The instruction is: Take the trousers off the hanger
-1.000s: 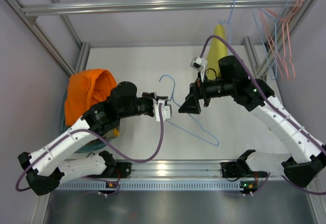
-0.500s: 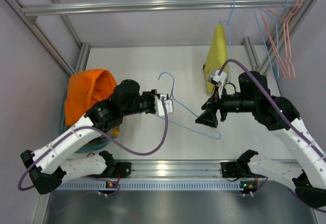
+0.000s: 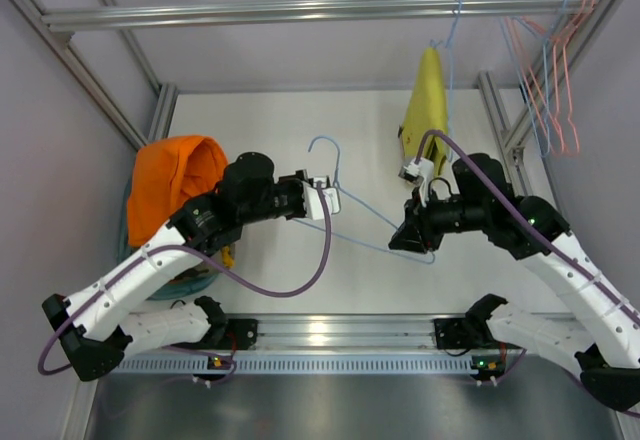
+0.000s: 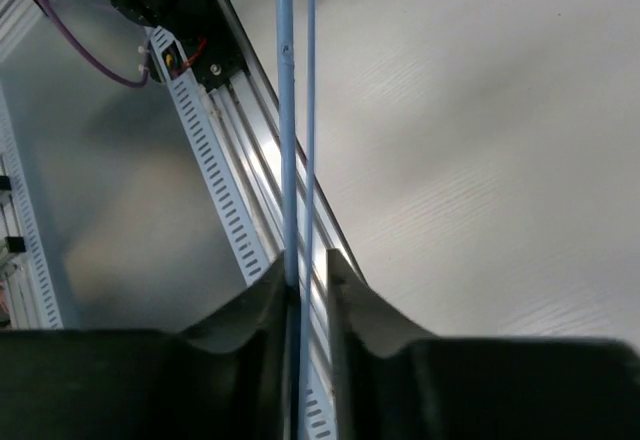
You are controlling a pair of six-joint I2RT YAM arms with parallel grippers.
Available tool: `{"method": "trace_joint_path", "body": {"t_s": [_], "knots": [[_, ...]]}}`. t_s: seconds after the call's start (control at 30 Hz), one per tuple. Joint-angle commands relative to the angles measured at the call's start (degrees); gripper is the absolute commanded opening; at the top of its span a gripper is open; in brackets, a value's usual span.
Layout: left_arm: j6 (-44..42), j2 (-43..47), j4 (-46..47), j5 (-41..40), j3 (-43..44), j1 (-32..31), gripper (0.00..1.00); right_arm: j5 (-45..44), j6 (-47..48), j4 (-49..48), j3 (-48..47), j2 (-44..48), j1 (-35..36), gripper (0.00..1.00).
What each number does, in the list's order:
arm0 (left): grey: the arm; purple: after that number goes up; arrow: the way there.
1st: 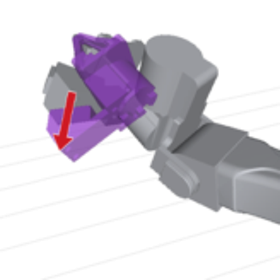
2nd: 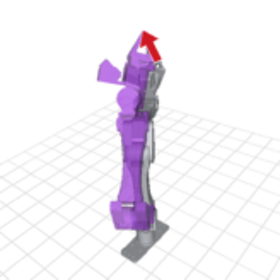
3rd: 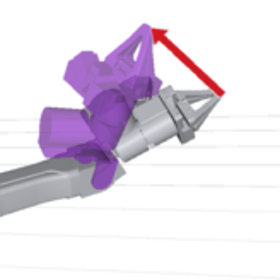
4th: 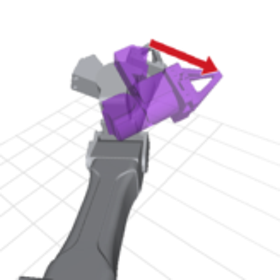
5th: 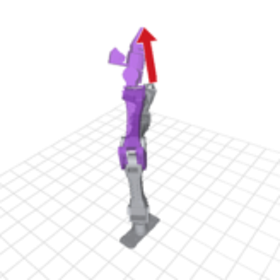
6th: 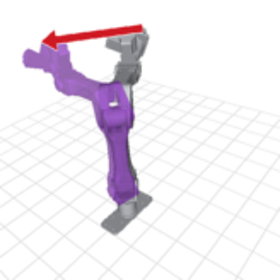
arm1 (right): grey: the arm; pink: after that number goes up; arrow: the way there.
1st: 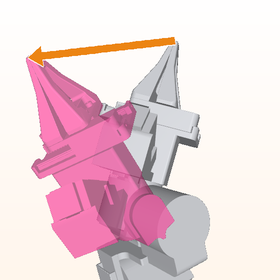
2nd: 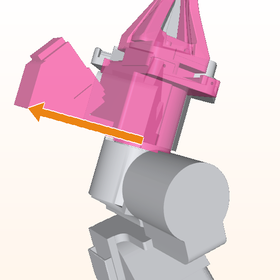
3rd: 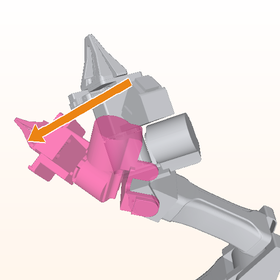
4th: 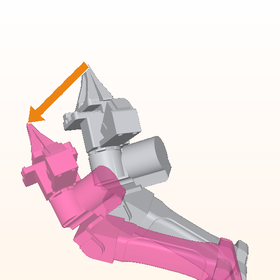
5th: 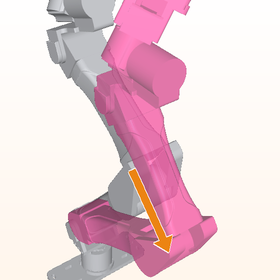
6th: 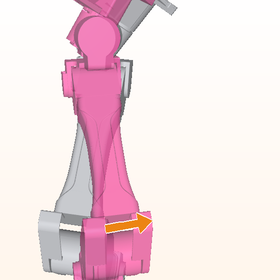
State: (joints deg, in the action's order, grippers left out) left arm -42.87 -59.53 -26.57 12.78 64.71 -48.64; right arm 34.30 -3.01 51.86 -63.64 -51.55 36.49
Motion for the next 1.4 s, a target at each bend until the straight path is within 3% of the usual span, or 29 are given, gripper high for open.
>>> {"method": "trace_joint_path", "body": {"t_s": [0.0, 0.03, 0.13, 0.17, 0.27, 0.3, 0.53, 0.7, 0.9, 1.2, 1.37], "knots": [[1.3, 0.9, 3.9, 1.0, 1.9, 0.3, 0.00, 2.4, -0.9, -1.8, -1.4, 0.7, -1.0, 0.14], [1.4, 0.9, 3.9, 1.0, 1.8, 0.3, 0.00, 2.7, -0.9, -1.8, -1.7, 0.6, -1.1, 0.00], [1.8, 1.0, 3.9, 0.7, 1.8, 0.3, 0.00, 2.9, -0.8, -1.3, -3.0, 0.2, -1.2, 0.00], [2.3, 1.1, 3.8, 0.4, 1.8, 0.3, 0.05, 2.6, -0.8, -1.2, -3.5, 0.3, -1.4, 0.00], [3.4, 1.9, 3.7, -0.6, 2.1, 0.3, 0.37, 1.1, -0.4, -0.9, -4.8, 0.7, -2.4, 0.00], [3.2, 2.7, 3.7, -0.6, 2.1, 0.3, 0.56, 0.8, -0.2, -0.8, -5.1, 1.0, -2.6, 0.00], [11.4, 6.1, 3.1, 6.4, 10.0, 5.7, 0.91, -0.2, -0.1, 0.4, -4.0, 5.3, -7.1, 0.00], [29.5, 6.6, 7.3, 11.5, 20.1, 14.8, 0.95, -0.3, 0.0, 0.6, -5.8, 11.5, -12.7, 0.00], [44.7, 9.3, 10.7, 13.9, 19.8, 24.8, 0.96, -4.0, 0.5, 1.4, -13.2, 17.2, -20.2, 0.00], [45.4, 11.8, 11.2, 15.6, 14.4, 28.4, 0.95, -14.6, 4.8, 8.2, -24.9, 26.3, -38.6, 0.00], [46.0, 11.0, 11.1, 14.9, 14.0, 28.4, 0.93, -20.1, 6.1, 15.1, -28.8, 26.7, -43.7, 0.00]]}}
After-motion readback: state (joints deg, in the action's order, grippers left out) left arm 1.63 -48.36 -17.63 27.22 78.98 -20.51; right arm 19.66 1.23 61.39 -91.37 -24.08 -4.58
